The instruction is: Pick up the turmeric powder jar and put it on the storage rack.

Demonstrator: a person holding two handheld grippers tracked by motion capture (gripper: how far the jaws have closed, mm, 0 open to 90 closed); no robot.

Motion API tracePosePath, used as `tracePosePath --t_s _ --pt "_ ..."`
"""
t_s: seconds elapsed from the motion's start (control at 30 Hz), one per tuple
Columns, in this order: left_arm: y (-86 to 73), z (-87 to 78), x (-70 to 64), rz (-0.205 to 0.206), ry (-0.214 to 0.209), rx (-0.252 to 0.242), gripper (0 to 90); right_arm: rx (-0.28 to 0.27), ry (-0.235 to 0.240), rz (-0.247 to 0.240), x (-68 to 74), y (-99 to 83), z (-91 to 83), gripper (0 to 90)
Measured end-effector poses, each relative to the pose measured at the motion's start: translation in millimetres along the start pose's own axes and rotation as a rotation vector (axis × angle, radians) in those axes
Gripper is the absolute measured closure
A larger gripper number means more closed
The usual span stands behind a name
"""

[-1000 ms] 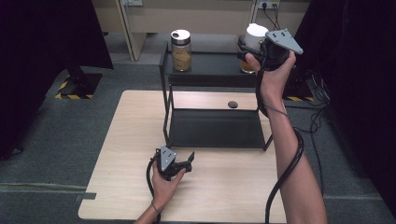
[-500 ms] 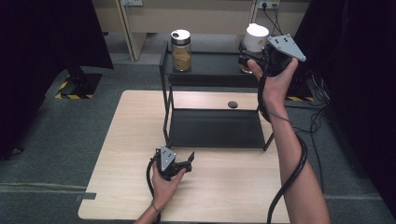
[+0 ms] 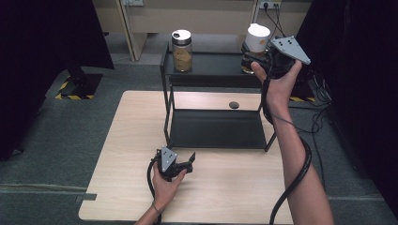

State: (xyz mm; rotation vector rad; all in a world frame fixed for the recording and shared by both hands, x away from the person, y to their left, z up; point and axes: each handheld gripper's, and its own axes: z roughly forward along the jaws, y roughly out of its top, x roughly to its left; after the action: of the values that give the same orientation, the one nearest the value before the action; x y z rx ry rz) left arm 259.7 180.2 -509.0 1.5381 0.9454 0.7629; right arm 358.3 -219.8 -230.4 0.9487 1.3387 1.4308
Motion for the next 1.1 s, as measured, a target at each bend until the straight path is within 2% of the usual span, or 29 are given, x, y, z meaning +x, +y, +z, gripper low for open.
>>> tracePosePath --t_s 1.1 --pt "0.0 -0.1 -1.2 0.009 0.001 0.0 4.4 -0.019 0.065 0.002 -6.5 -25.6 -30.1 0.9"
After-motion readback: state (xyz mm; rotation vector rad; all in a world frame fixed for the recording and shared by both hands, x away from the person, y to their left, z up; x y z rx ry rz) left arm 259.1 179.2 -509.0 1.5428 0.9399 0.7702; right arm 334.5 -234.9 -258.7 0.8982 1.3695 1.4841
